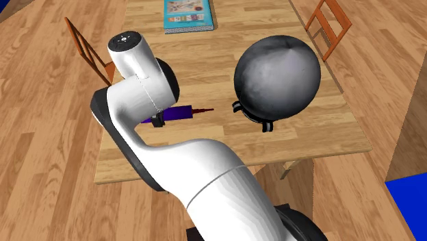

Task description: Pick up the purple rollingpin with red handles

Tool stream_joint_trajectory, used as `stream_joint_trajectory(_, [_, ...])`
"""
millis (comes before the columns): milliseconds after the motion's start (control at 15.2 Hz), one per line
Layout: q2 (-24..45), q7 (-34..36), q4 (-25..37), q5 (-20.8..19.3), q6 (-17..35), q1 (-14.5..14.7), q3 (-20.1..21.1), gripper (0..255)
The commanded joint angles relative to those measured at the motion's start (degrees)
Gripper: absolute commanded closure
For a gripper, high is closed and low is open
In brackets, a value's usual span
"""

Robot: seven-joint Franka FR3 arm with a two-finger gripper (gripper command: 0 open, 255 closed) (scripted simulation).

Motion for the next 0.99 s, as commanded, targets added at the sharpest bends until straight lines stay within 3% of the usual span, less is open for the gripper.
stream_joint_trajectory(0, [-0.02,0.04,-0.58,-0.01,0.58,0.01,0.0,0])
stream_joint_trajectory(66, [-0.01,0.02,-0.55,-0.01,0.57,-0.01,0.0,255])
stream_joint_trajectory(660, [-0.02,0.04,-0.58,-0.01,0.58,0.01,0.0,255])
stream_joint_trajectory(924, [0.46,-0.07,3.21,-0.02,-2.73,0.08,0.02,255])
